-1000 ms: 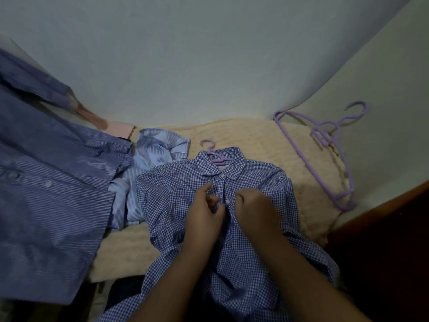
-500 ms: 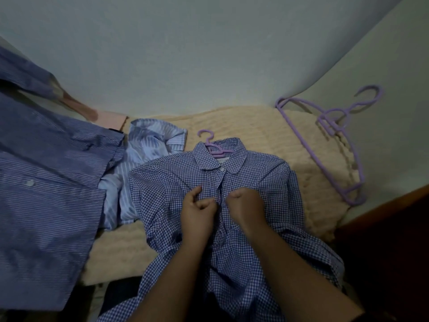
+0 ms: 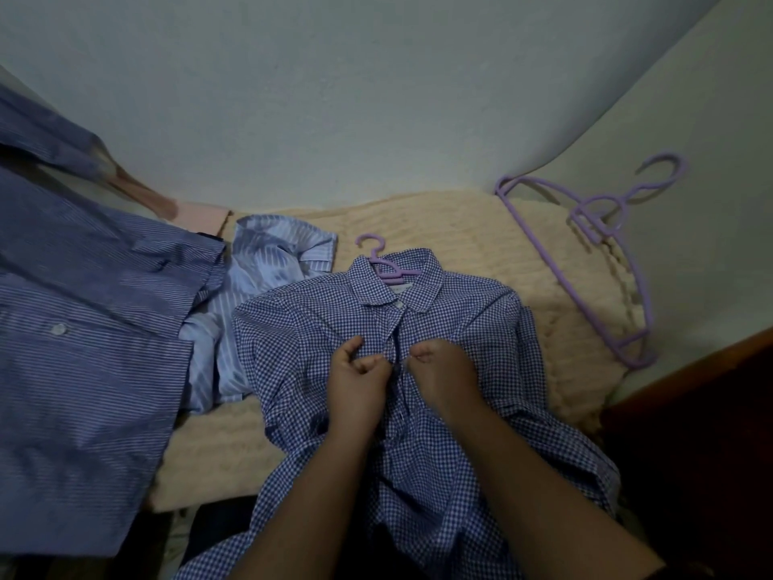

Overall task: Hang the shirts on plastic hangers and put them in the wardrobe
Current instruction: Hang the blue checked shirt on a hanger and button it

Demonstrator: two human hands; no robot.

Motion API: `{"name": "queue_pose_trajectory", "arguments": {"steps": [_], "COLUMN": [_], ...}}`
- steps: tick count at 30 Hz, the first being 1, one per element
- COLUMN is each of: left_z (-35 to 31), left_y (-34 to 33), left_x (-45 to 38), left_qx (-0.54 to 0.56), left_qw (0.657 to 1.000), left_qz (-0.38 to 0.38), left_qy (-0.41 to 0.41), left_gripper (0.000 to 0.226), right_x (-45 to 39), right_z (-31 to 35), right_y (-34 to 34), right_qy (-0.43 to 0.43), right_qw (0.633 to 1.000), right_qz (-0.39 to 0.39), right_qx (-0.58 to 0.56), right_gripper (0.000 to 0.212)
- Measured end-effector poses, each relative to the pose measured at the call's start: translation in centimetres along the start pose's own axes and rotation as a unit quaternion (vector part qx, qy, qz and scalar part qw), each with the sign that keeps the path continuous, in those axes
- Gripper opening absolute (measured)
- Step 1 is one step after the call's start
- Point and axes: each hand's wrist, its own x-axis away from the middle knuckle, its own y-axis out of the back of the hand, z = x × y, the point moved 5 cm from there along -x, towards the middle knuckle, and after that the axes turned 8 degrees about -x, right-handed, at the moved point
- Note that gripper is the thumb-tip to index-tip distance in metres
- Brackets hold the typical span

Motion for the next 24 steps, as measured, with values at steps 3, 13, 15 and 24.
{"name": "queue_pose_trajectory", "arguments": {"steps": [3, 13, 15, 24], "left_z": [0.0, -0.2, -0.2, -0.4], "left_y": [-0.5, -1.2, -1.2, -1.1], "left_x": [-0.5, -0.4, -0.3, 0.0], "left_qx": [-0.007, -0.038, -0.04, -0.019], "left_qw": [1.0, 0.999, 0.999, 0.999], "left_qz": [0.009, 0.014, 0.007, 0.0], "left_qy": [0.0, -0.022, -0.024, -0.032], "left_gripper": [0.05, 0.063, 0.064, 0.062], "right_x": [-0.2, -0.6, -0.2, 0.3], "right_z": [-0.1, -1.3, -1.0, -0.1], "right_y": [0.3, 0.4, 0.5, 0.6], "right_qy": [0.0, -0.086, -0.075, -0.035], "right_qw": [1.0, 0.986, 0.986, 0.99], "right_qz": [-0.011, -0.006, -0.001, 0.001], "right_qx": [-0.006, -0.142, -0.146, -0.137], "right_gripper": [0.025, 0.024, 0.025, 0.017]}}
